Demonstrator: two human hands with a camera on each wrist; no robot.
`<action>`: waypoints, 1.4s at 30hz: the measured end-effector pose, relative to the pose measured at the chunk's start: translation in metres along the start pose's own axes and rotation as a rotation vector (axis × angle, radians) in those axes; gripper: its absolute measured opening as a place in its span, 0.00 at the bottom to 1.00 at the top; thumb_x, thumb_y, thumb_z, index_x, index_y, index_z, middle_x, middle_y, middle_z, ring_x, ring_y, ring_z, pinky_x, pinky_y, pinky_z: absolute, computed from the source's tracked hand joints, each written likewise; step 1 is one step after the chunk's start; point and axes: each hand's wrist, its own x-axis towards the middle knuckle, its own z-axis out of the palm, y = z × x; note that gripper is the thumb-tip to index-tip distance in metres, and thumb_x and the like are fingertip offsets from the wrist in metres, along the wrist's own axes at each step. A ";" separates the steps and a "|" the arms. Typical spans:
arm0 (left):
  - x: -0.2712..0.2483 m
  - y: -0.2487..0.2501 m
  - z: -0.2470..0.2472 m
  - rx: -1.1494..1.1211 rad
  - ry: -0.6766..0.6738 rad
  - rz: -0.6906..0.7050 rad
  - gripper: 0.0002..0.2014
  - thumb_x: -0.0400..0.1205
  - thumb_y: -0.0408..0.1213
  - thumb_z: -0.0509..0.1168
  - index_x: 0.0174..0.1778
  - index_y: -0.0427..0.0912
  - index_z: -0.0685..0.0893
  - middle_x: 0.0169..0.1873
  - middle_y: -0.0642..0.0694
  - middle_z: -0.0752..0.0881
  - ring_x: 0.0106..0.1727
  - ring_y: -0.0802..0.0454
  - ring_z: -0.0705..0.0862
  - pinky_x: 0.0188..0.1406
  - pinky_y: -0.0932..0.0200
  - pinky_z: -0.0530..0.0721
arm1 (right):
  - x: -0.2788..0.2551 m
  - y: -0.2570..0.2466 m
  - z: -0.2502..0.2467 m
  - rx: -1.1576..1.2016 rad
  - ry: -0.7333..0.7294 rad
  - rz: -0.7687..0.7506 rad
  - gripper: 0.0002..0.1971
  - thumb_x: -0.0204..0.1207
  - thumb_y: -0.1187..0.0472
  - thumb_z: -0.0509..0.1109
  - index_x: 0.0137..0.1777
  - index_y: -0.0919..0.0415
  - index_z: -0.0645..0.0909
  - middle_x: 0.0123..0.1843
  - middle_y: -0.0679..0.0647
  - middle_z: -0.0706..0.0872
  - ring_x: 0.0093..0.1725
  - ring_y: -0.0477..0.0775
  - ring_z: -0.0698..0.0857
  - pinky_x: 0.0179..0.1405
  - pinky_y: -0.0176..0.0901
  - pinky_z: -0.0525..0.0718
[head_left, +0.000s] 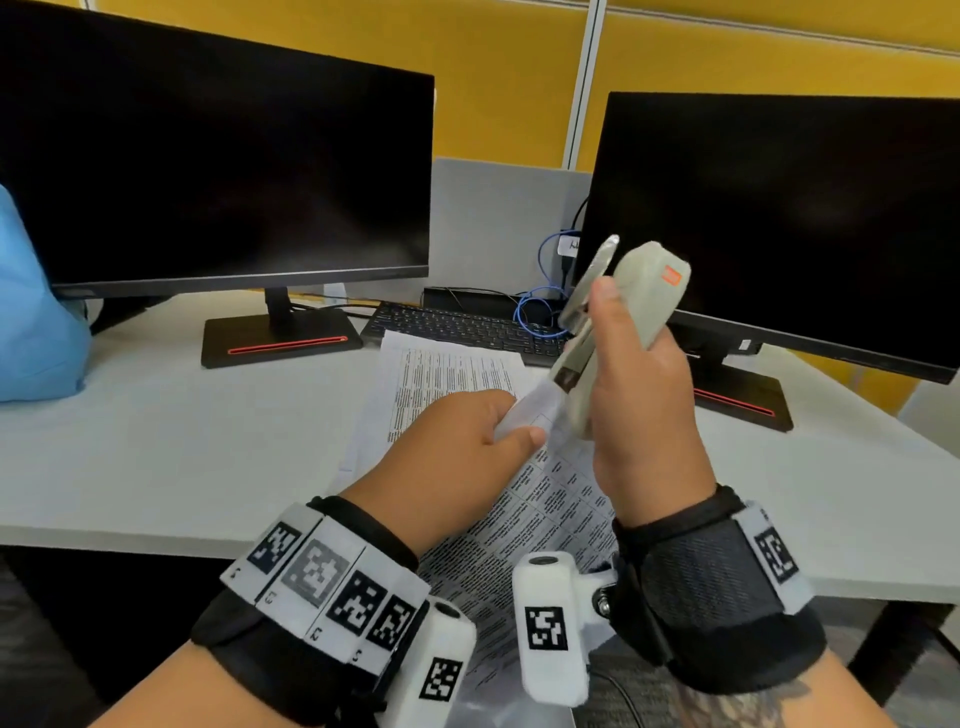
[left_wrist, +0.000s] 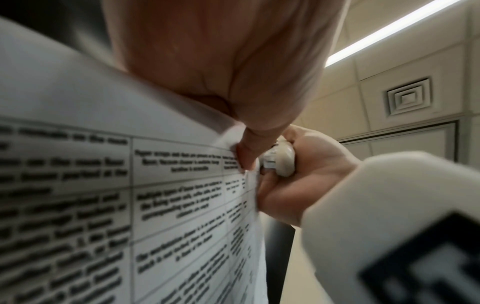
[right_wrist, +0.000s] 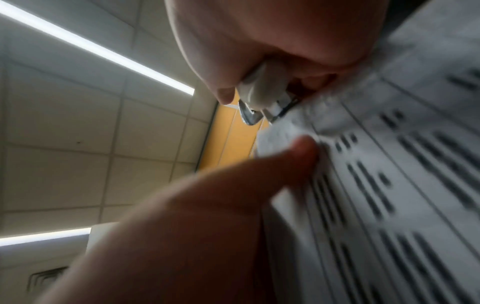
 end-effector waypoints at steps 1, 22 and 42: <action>0.000 0.003 0.001 0.001 0.004 0.017 0.13 0.84 0.47 0.63 0.42 0.42 0.84 0.32 0.46 0.85 0.32 0.50 0.80 0.37 0.49 0.82 | -0.001 0.002 0.001 -0.014 -0.015 0.004 0.24 0.68 0.33 0.66 0.55 0.49 0.83 0.47 0.43 0.87 0.51 0.44 0.86 0.51 0.45 0.84; -0.010 0.009 0.007 -0.331 0.258 0.184 0.11 0.82 0.34 0.68 0.47 0.58 0.83 0.39 0.47 0.89 0.39 0.36 0.87 0.36 0.35 0.87 | -0.001 -0.003 -0.017 0.065 0.059 -0.218 0.24 0.66 0.30 0.66 0.45 0.52 0.82 0.38 0.48 0.87 0.42 0.52 0.88 0.46 0.52 0.87; -0.013 0.002 0.005 -0.392 0.356 0.302 0.14 0.78 0.25 0.71 0.42 0.52 0.83 0.41 0.53 0.90 0.43 0.47 0.89 0.45 0.41 0.88 | -0.020 0.007 -0.028 0.090 0.162 -0.378 0.23 0.71 0.29 0.65 0.47 0.49 0.79 0.36 0.36 0.84 0.43 0.40 0.84 0.46 0.34 0.80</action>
